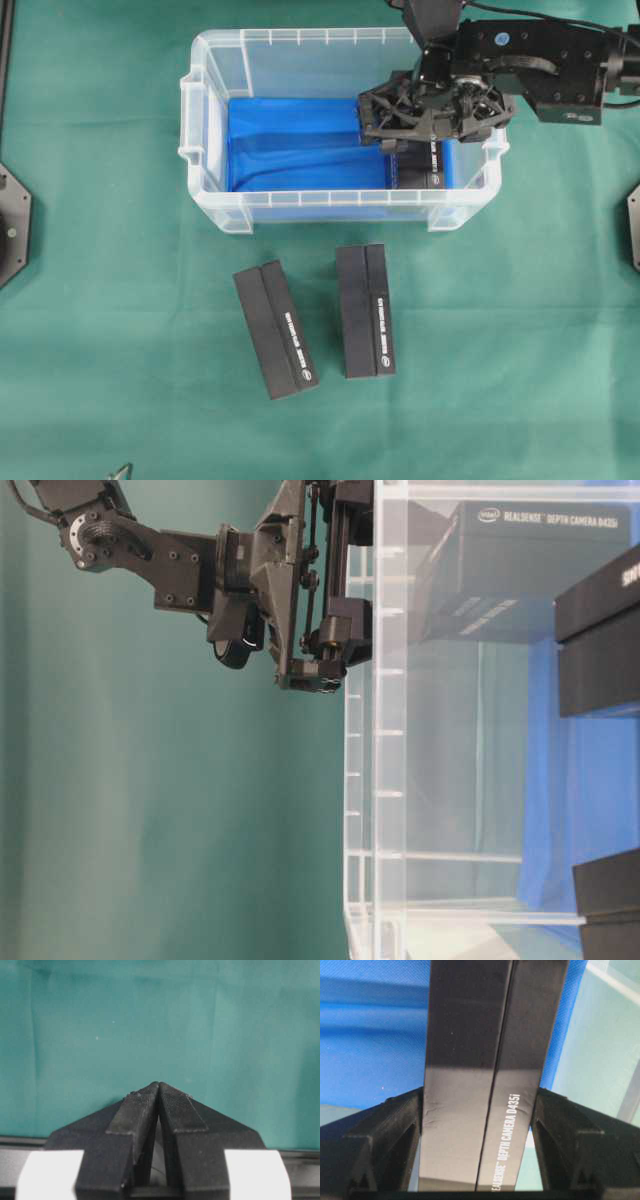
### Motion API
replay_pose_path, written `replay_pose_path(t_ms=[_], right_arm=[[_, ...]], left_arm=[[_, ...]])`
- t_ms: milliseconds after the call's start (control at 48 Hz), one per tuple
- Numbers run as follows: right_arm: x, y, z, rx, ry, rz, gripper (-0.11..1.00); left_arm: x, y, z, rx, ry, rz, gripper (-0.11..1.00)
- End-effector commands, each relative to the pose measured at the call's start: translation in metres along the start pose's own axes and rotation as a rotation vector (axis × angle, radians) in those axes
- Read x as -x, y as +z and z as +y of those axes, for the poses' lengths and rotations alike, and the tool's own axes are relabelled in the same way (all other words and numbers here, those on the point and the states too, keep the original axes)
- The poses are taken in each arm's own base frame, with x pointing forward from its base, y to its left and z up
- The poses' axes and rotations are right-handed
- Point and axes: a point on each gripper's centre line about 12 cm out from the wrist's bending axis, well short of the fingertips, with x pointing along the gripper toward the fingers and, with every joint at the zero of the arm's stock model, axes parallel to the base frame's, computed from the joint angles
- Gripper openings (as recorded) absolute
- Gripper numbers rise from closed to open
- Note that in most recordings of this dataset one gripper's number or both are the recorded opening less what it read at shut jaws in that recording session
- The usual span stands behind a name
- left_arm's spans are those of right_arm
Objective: Take the box out of the case with the right arm.
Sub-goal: 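Lift the right box up out of the case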
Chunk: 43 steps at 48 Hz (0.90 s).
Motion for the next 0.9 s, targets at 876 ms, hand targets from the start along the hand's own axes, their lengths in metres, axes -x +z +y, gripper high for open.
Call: replay_pose_path(t_ms=[876], right_arm=[[0.185,0.021,0.007,0.000,0.077,-0.144,0.65]], left_arm=[[0.005,0.004,0.000,0.000,-0.001,-0.022,0.00]])
